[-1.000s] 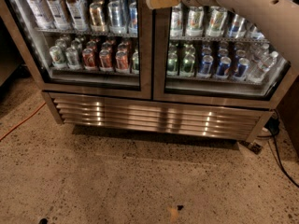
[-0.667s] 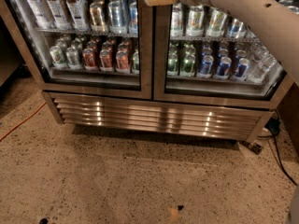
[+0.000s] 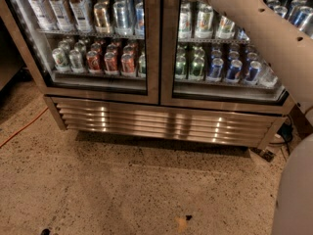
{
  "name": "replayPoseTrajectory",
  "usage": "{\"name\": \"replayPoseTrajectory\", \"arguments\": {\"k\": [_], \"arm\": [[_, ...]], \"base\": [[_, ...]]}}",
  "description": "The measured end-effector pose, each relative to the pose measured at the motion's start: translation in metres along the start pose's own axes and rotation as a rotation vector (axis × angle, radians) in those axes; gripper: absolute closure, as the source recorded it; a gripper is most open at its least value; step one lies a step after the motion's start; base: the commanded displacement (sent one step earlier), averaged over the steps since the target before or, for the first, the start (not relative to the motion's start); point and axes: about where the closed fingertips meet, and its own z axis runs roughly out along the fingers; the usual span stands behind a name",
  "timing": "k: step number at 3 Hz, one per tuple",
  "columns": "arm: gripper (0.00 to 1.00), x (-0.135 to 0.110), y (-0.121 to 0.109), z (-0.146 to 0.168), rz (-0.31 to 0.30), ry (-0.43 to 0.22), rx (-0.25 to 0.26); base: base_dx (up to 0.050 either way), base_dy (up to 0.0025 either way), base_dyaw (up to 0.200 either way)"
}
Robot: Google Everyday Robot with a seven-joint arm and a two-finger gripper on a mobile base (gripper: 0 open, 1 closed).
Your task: Open right fridge door
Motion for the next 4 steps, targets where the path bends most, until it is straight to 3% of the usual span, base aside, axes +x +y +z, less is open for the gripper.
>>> {"name": "replayPoseTrajectory", "arguments": {"k": [3, 4], "arm": [[0.02, -0.020, -0.021, 0.025, -0.036, -0.091, 0.061], [0.21, -0.012, -0.027, 0.046, -0.029, -0.102, 0.071]], "base": [[0.000, 0.00000, 0.000], [0.000, 0.00000, 0.000]]}}
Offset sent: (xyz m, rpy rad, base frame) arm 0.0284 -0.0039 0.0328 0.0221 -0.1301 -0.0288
